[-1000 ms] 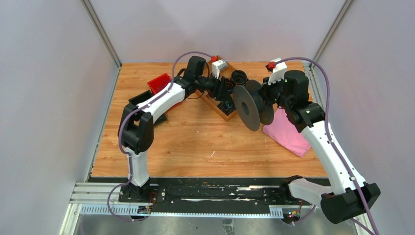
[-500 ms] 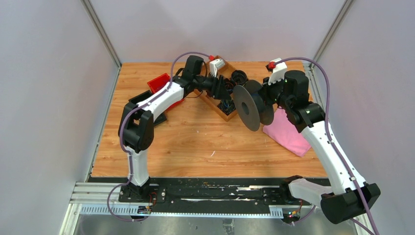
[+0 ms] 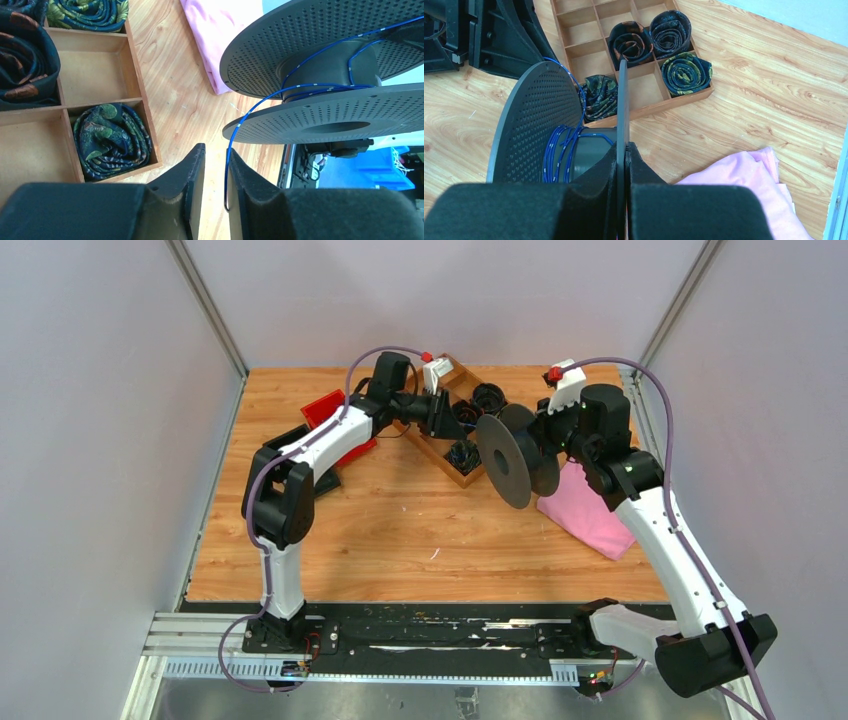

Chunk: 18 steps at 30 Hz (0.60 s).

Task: Wrap the cables
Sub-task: Wrap the cable around the cable reel.

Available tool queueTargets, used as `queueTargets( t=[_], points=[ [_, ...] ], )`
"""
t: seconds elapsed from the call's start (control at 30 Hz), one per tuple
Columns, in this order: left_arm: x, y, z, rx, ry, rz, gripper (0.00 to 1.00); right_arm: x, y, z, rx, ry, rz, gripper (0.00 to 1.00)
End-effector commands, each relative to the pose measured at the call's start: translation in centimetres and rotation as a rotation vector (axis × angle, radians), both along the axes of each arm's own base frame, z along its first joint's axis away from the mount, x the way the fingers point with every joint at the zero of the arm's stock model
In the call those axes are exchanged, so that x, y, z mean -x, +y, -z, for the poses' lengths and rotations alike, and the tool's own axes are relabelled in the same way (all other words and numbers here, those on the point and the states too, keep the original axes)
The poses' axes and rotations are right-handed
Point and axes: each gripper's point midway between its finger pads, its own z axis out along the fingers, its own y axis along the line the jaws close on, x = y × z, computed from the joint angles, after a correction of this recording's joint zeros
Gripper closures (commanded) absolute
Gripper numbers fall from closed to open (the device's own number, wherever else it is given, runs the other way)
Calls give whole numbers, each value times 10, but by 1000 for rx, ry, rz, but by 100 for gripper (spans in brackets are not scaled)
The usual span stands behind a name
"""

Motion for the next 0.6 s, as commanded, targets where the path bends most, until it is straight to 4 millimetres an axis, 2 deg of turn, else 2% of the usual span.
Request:
queueTargets(
  t=[0.0, 0.2, 0.43, 0.57],
  points=[
    [-5, 0, -3, 10, -25, 17, 79, -6, -5, -29, -41, -89, 17, 99],
    [-11, 3, 10, -30, -51, -9, 99, -5, -3, -43, -66, -95, 9, 99],
    [-16, 4, 24, -22, -59, -65, 100, -9, 2, -65, -141, -88, 20, 99],
    [-11, 3, 31, -12, -46, -81, 100, -15, 2, -72, -183, -72, 53, 99]
  ],
)
